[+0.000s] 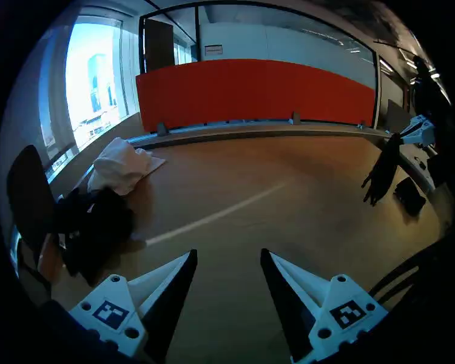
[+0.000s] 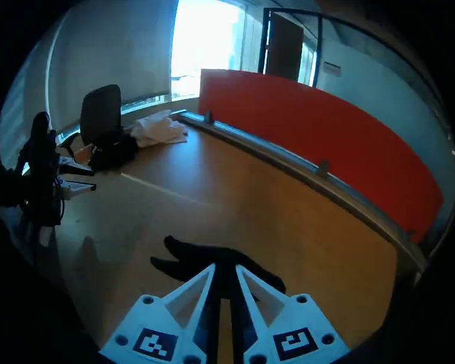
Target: Fold towel
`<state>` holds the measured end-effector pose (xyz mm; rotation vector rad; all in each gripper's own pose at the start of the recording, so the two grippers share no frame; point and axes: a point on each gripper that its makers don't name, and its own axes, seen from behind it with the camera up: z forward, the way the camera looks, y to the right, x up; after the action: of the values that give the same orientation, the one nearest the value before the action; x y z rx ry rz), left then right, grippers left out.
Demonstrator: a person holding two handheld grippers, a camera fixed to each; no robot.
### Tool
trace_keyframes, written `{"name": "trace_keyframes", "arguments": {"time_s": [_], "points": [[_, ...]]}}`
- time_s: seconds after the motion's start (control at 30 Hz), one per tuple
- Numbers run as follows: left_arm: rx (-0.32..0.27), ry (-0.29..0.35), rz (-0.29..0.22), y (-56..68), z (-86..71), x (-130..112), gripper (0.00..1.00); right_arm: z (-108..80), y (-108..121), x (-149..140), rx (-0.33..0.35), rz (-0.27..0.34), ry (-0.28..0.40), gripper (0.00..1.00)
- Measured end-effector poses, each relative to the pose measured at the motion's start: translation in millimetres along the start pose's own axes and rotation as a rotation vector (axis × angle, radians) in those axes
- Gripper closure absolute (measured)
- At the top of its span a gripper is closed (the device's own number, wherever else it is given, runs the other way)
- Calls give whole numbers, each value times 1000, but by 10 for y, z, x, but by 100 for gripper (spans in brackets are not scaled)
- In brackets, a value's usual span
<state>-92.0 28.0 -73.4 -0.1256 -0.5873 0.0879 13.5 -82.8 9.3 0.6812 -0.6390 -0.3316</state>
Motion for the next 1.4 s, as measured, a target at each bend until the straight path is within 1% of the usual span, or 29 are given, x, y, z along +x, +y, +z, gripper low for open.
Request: {"name": "trace_keyframes", "arguments": {"time_s": [0.3, 0.5, 0.8, 1.03, 1.4], "points": [[-1, -5, 9, 34, 32, 30, 23, -210, 532, -199, -76, 27, -26, 93], [-1, -10, 15, 56, 46, 32, 23, -357, 839, -326, -118, 39, -45, 93], [5, -18, 12, 48, 47, 19, 24, -589, 1293, -576, -182, 51, -92, 93], [6, -23, 20, 61, 40, 15, 23, -717, 1575, -774, -221, 74, -124, 93], [3, -22, 38, 109, 45, 62, 24, -867, 1872, -1037, -257, 116, -163, 93]]}}
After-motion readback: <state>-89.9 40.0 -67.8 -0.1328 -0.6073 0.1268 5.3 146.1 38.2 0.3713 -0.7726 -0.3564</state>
